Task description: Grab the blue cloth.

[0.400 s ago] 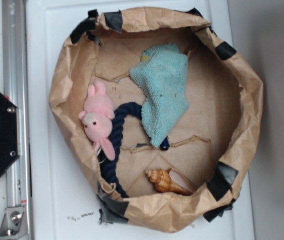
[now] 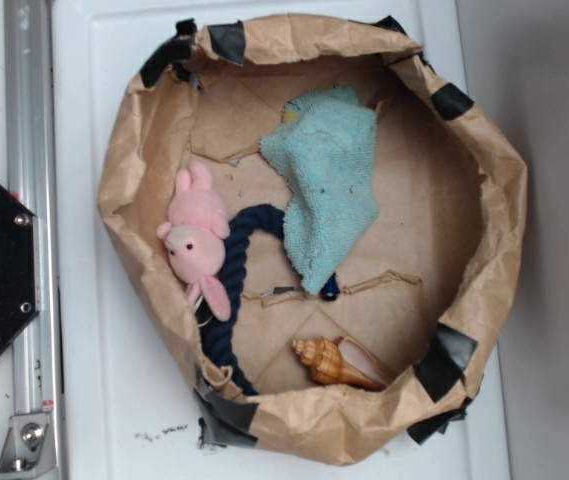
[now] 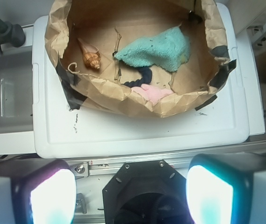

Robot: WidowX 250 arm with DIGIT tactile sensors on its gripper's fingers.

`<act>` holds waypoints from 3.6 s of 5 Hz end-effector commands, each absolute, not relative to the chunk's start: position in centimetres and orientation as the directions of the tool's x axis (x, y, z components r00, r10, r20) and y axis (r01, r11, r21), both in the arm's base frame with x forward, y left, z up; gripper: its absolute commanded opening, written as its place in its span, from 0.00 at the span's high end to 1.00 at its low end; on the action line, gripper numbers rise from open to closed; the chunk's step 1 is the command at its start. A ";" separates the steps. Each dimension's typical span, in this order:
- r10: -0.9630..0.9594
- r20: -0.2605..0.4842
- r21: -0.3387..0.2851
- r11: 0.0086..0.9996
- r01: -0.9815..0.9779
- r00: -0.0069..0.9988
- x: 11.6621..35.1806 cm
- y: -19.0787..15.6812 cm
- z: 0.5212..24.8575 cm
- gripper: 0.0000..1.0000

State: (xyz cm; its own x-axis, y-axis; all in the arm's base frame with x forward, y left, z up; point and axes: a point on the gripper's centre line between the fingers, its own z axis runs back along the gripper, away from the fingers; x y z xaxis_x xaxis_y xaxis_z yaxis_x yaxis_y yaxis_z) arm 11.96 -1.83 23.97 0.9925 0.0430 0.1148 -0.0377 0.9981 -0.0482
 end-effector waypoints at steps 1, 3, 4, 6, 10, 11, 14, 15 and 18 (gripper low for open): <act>0.359 0.132 -0.106 0.932 -0.347 0.924 21.7 0.4 18.1 0.00; 0.478 0.190 -0.079 0.878 -0.472 0.858 26.4 2.2 12.2 0.00; 0.486 0.171 -0.059 0.874 -0.483 0.857 26.5 2.5 9.3 0.00; 0.348 0.174 -0.043 0.937 -0.346 0.921 28.4 2.9 5.1 0.00; 0.394 0.163 -0.053 0.919 -0.391 0.905 29.3 5.1 4.3 1.00; 0.387 0.169 -0.044 0.922 -0.385 0.907 29.2 5.1 4.3 1.00; 0.345 0.283 0.013 0.932 -0.363 0.895 28.7 7.4 9.3 1.00; 0.394 0.332 -0.025 0.912 -0.409 0.857 28.5 8.9 11.2 1.00; 0.198 0.188 -0.092 0.979 -0.184 0.962 30.3 2.5 6.7 0.00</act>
State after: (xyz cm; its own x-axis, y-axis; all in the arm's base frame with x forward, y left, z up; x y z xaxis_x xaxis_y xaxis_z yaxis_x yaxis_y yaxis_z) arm 29.63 2.09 5.58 0.9670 0.2077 0.1473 -0.1961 0.9765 -0.0891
